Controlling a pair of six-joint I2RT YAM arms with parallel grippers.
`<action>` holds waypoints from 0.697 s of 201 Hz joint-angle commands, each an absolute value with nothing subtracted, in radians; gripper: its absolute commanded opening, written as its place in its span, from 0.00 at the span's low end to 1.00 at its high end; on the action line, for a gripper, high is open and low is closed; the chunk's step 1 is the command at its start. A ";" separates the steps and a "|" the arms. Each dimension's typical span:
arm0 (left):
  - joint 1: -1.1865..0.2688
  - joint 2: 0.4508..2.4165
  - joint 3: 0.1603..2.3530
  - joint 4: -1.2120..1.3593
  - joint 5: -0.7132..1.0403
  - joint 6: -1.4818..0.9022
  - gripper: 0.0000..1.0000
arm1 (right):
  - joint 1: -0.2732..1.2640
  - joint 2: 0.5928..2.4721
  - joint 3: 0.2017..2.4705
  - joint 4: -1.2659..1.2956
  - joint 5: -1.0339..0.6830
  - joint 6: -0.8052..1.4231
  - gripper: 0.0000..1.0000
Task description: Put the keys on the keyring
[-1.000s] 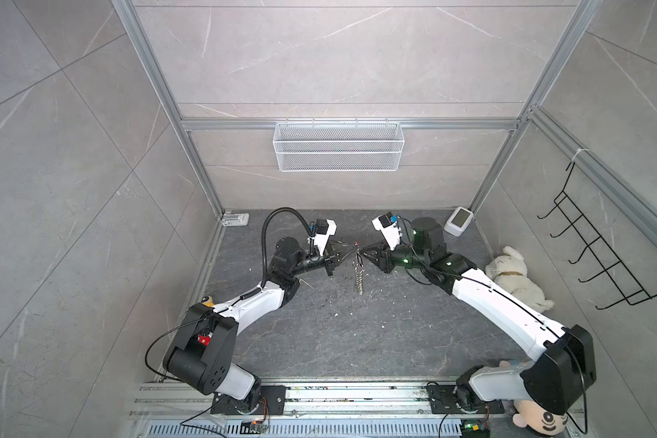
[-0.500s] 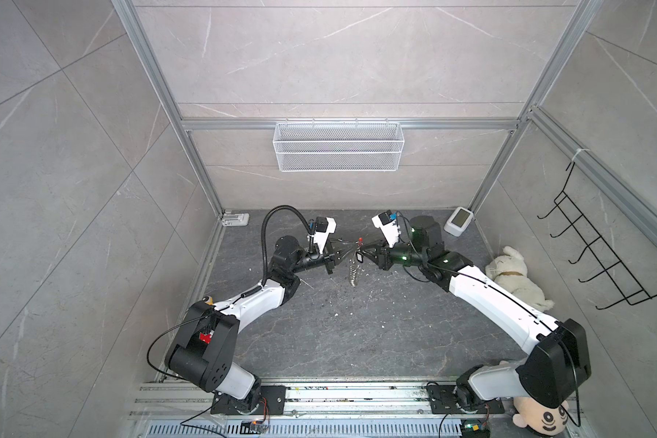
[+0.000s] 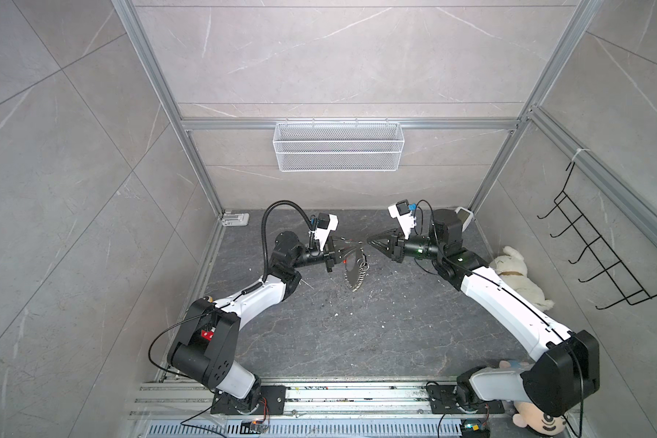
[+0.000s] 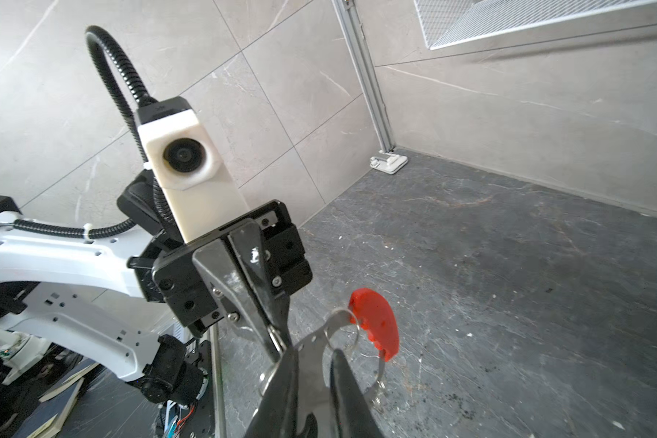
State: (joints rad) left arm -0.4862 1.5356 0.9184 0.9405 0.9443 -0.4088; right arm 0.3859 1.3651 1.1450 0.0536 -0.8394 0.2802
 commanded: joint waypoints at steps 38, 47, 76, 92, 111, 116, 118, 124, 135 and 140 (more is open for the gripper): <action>-0.480 1.553 0.971 1.068 0.973 -0.465 0.00 | 0.391 1.383 1.119 0.169 -0.952 0.362 0.19; -0.480 1.555 0.971 1.078 0.973 -0.472 0.00 | 0.391 1.385 1.114 0.174 -0.955 0.366 0.19; -0.480 1.566 0.970 1.121 0.972 -0.503 0.00 | 0.396 1.394 1.106 0.187 -0.963 0.374 0.19; -0.479 1.571 0.971 1.148 0.972 -0.521 0.00 | 0.397 1.400 1.106 0.189 -0.962 0.376 0.19; -0.480 1.571 0.970 1.165 0.972 -0.533 0.00 | 0.399 1.405 1.107 0.197 -0.964 0.381 0.19; -0.479 1.571 0.971 1.171 0.972 -0.536 0.00 | 0.400 1.405 1.108 0.199 -0.965 0.382 0.19; -0.480 1.573 0.972 1.173 0.971 -0.537 0.00 | 0.403 1.405 1.108 0.199 -0.965 0.383 0.19; -0.480 1.574 0.971 1.178 0.972 -0.541 0.00 | 0.400 1.406 1.109 0.202 -0.966 0.385 0.19; -0.480 1.575 0.974 1.182 0.972 -0.545 0.00 | 0.403 1.409 1.111 0.204 -0.966 0.388 0.19; -0.480 1.577 0.975 1.183 0.972 -0.546 0.00 | 0.403 1.410 1.111 0.208 -0.967 0.390 0.19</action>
